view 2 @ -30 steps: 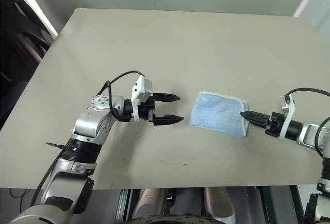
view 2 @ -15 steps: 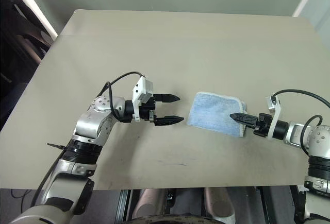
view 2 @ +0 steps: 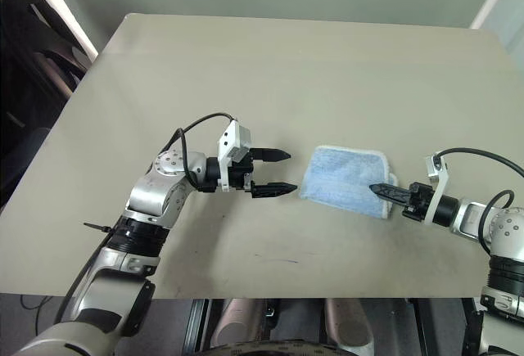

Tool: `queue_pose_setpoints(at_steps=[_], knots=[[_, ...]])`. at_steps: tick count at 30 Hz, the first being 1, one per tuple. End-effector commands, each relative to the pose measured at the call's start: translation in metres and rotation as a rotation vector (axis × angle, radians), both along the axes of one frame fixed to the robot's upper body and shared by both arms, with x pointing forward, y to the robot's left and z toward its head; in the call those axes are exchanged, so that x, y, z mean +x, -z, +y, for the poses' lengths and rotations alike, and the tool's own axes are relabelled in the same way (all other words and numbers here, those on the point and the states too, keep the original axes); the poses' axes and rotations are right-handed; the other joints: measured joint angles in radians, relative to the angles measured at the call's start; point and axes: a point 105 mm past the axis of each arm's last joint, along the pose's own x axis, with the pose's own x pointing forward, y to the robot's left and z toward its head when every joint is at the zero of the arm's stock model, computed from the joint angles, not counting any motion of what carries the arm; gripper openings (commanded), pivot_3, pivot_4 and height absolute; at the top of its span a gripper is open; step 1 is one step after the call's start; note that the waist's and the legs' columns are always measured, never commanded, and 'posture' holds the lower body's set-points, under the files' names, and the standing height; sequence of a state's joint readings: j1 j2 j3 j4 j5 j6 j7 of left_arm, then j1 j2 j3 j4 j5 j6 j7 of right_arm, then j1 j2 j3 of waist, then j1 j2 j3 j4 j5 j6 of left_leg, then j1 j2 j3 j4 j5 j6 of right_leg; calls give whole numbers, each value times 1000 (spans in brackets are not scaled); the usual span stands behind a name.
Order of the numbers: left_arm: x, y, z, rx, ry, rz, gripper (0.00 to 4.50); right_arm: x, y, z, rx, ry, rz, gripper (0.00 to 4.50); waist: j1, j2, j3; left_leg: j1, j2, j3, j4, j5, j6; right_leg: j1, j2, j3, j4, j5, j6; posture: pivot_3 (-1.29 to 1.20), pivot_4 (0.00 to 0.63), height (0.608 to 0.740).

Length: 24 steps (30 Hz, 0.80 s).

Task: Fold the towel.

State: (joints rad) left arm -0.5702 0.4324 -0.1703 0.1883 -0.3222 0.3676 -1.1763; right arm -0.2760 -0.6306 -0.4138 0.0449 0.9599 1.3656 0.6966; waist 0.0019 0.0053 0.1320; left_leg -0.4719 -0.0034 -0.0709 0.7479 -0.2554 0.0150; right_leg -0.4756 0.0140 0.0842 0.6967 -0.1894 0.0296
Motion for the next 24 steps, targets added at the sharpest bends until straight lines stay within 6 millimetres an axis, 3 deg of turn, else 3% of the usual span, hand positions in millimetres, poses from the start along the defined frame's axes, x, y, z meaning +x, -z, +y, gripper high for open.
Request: queue_pose_setpoints(at_steps=[1,8,12,15,22,24], knots=[[4,-8,-2,1,16,-41,4500,2,-34,-3,14,55,-140,24,1,0,0,0,0,0,0,0,0,0,0,0,0,0,0,0,150,697],[7,-7,0,6,16,-43,4500,4,-77,-28,-13,310,-350,24,6,0,0,-1,0,0,-3,-1,0,-1,0,0,0,-3,0,0,150,697],[6,-7,-3,2,21,-45,4500,13,-101,-56,-10,553,-456,24,5,0,0,0,0,0,-3,-1,0,-1,-1,0,0,-2,1,0,150,697],[6,-7,-5,-2,23,-46,4500,17,-97,-75,-23,668,-446,24,7,0,0,0,-1,0,-3,0,1,-1,-1,0,0,-2,2,0,150,697],[12,-8,-7,-2,4,-61,4500,24,-98,-150,53,1016,-448,24,9,1,0,-1,-1,-1,-3,0,1,-1,-1,0,0,-1,4,0,150,697],[13,-8,-8,-4,4,-62,4500,26,-87,-170,68,1108,-413,24,9,1,0,-1,-1,-1,-3,0,1,-2,-1,0,0,-1,5,0,150,697]])
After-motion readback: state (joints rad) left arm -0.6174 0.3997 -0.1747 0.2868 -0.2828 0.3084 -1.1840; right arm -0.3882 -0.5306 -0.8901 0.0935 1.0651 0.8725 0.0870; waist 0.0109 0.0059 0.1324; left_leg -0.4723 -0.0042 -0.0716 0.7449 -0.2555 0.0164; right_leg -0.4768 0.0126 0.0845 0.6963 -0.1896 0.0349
